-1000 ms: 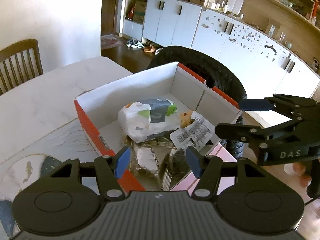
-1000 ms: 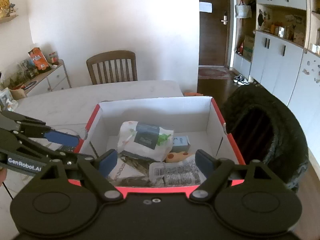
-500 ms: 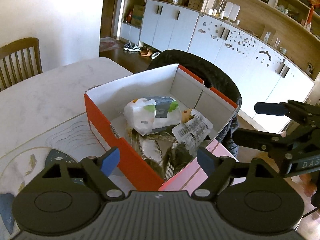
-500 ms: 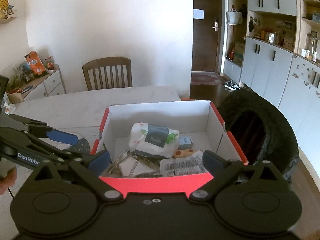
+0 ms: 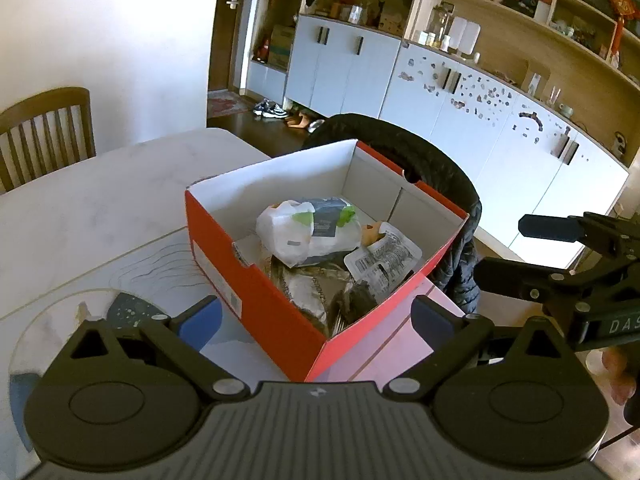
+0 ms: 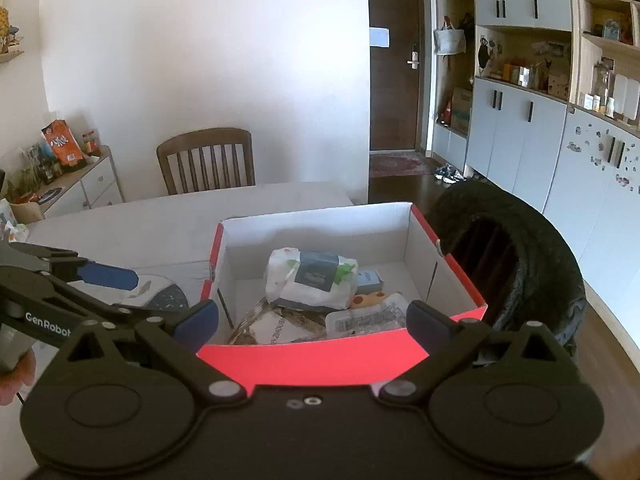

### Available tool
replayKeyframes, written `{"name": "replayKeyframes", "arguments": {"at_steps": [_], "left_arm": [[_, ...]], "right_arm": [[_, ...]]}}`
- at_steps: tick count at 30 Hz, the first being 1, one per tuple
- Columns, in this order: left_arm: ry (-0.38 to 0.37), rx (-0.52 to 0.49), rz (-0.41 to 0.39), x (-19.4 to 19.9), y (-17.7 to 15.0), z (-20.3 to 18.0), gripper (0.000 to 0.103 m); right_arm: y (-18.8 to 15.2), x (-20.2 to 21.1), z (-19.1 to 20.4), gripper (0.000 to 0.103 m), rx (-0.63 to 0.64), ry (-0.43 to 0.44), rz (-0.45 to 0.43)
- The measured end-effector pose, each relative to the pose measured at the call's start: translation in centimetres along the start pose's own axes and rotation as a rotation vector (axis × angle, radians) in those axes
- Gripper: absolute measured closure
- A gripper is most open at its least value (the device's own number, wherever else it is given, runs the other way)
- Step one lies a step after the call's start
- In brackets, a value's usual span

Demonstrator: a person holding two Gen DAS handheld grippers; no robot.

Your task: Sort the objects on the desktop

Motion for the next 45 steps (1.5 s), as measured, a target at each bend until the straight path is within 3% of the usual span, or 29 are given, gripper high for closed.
{"name": "replayKeyframes", "arguments": {"at_steps": [20, 45], "left_arm": [[0.112, -0.042, -0.036, 3.1, -1.9, 0.6, 0.002], [0.079, -0.082, -0.028, 3.1, -2.4, -0.2, 0.002]], "right_arm": [[-1.2, 1.5, 2.4, 0.002, -0.024, 0.01, 0.007], [-1.8, 1.6, 2.9, 0.002, -0.04, -0.003, 0.024]]}}
Point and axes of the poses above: each gripper's, at about its wrist camera, not at the fingertips, and x roughly against the way its jaws point, z to its left, y to its top, the point moved 1 cm from there along -x, roughly the way its jaws point, and after that the axes turned 11 degrees about x, right-handed, at the moved point
